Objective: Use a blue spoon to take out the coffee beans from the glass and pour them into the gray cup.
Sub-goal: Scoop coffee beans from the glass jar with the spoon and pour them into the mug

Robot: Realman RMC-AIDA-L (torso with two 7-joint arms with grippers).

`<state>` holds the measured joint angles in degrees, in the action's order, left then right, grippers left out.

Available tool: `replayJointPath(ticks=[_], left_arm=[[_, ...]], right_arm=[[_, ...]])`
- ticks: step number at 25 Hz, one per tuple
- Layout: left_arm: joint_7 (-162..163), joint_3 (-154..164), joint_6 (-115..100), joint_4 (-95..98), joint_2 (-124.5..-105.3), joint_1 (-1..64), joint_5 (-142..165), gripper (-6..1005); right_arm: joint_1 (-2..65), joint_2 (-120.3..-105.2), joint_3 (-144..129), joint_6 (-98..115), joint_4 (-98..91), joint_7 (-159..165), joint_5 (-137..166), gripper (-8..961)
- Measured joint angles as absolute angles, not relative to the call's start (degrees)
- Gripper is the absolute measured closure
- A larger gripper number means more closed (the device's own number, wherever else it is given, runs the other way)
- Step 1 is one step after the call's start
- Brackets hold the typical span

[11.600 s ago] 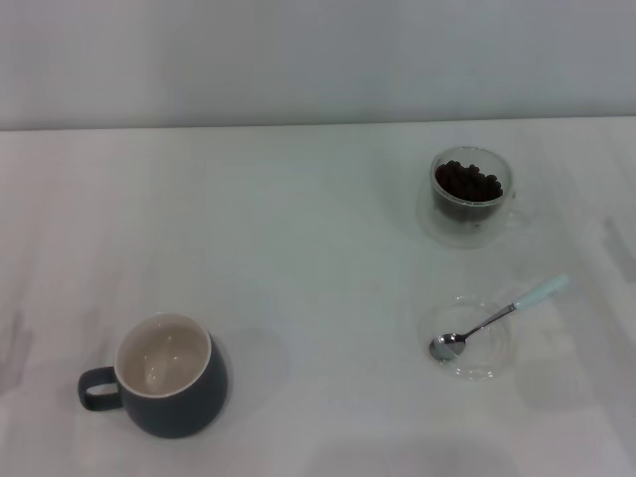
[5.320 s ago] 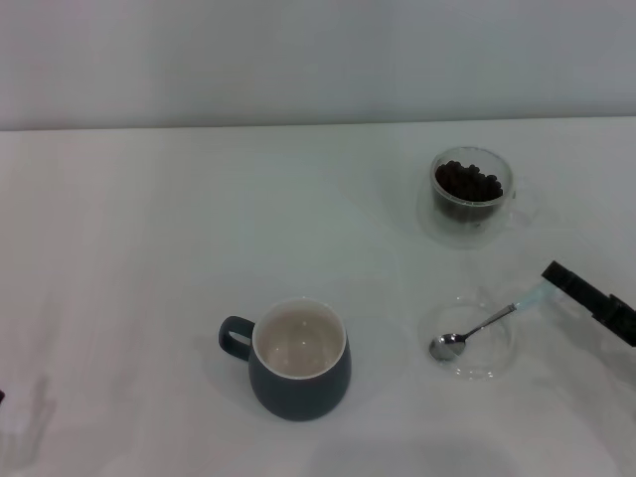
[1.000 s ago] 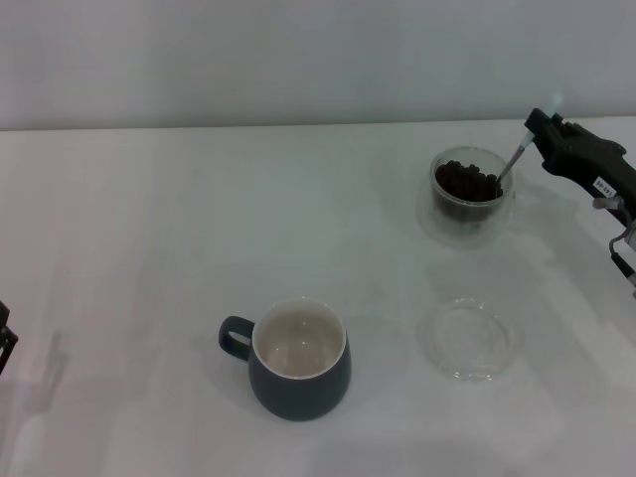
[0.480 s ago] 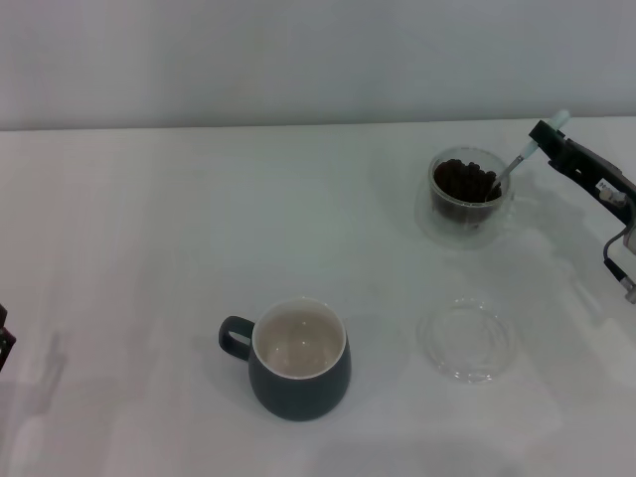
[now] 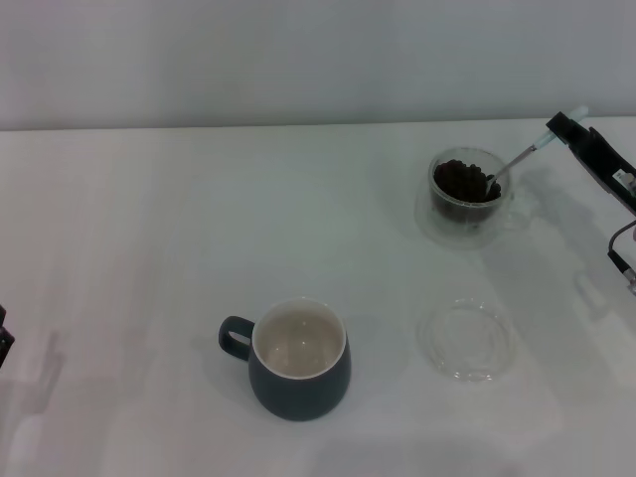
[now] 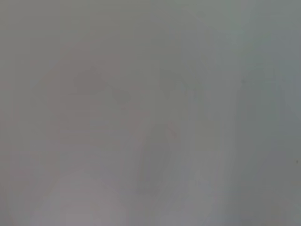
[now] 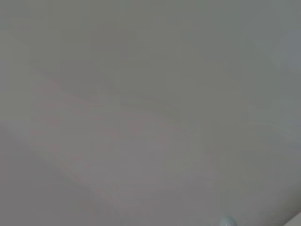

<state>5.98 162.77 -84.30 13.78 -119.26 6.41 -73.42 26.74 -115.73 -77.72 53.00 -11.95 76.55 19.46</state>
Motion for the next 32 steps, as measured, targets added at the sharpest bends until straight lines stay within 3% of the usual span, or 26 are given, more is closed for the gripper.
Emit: replayJointPath(ticks=[32], left_arm=[[6.0,162.3,-83.9,12.3,-119.27,6.8,-73.7,120]], right_arm=[[25.1,-115.3,-80.9,63.0,-9.5,96.8,14.9,810]])
